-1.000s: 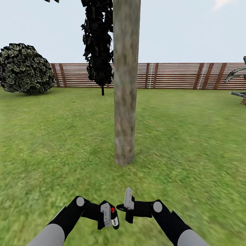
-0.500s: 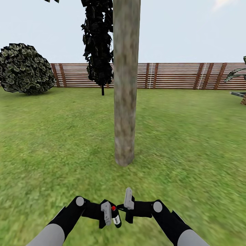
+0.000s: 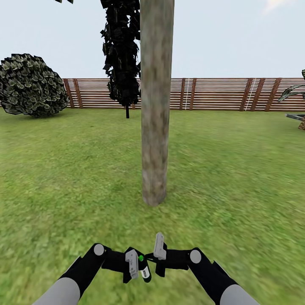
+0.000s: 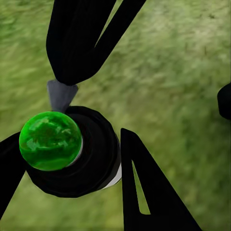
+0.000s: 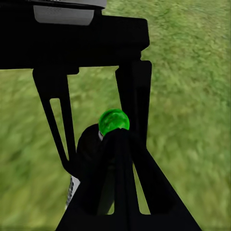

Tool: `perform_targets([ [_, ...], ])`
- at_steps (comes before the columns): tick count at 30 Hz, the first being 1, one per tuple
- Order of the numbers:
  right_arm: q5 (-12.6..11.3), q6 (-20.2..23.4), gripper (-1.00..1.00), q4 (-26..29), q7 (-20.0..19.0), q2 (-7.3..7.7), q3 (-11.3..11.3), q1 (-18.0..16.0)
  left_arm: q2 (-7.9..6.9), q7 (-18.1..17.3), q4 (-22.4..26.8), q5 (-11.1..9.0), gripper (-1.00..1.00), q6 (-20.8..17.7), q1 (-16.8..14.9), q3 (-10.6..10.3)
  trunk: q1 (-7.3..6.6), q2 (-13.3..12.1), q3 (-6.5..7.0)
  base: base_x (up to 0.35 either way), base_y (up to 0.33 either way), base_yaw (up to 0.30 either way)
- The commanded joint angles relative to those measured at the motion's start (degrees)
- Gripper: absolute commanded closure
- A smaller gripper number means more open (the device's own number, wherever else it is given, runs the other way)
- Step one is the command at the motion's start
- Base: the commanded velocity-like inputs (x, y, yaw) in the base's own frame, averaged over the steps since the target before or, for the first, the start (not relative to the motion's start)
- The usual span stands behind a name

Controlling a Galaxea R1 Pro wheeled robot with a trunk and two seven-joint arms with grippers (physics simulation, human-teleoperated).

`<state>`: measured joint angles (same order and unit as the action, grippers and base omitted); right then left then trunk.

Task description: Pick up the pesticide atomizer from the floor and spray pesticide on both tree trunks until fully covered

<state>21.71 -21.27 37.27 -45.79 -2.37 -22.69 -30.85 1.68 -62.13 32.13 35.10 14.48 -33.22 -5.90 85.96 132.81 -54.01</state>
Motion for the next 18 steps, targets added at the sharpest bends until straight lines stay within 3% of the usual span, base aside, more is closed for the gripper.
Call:
perform_targets([
  [1,0.0,0.0,1.00,0.0,0.0,0.00,0.0,0.0,0.00,0.0,-0.1,0.0,1.00,0.0,0.0,0.0,0.00,0.0,0.00,0.000,0.000,0.000],
  [5,0.0,0.0,1.00,0.0,0.0,0.00,0.0,0.0,-0.06,0.1,-0.6,0.4,1.00,-0.1,0.0,0.0,0.00,0.0,0.00,0.000,0.000,0.000],
  [9,0.0,0.0,1.00,0.0,0.0,0.00,0.0,0.0,-1.14,0.4,-0.9,0.7,1.00,-0.3,0.0,-0.1,0.00,0.0,0.00,0.000,0.000,0.000],
  [12,0.0,0.0,1.00,0.0,0.0,0.00,0.0,0.0,-4.44,0.4,-0.9,1.0,1.00,-0.3,0.1,-0.1,0.00,0.0,0.00,0.000,0.000,0.000],
  [14,0.0,0.0,1.00,0.0,0.0,0.00,0.0,0.0,-5.79,0.4,-0.9,1.1,1.00,-0.4,0.2,-0.1,0.00,0.0,0.00,0.000,0.000,0.000],
  [15,0.0,0.0,1.00,0.0,0.0,0.00,0.0,0.0,-7.63,0.4,-0.9,1.2,1.00,-0.4,0.4,-0.1,0.00,0.0,0.00,0.000,0.000,0.000],
  [18,0.0,0.0,1.00,-0.1,0.0,0.00,0.0,0.0,-9.80,0.4,-0.9,1.2,1.00,-0.4,0.5,-0.1,0.00,0.0,0.00,0.000,0.000,0.000],
])
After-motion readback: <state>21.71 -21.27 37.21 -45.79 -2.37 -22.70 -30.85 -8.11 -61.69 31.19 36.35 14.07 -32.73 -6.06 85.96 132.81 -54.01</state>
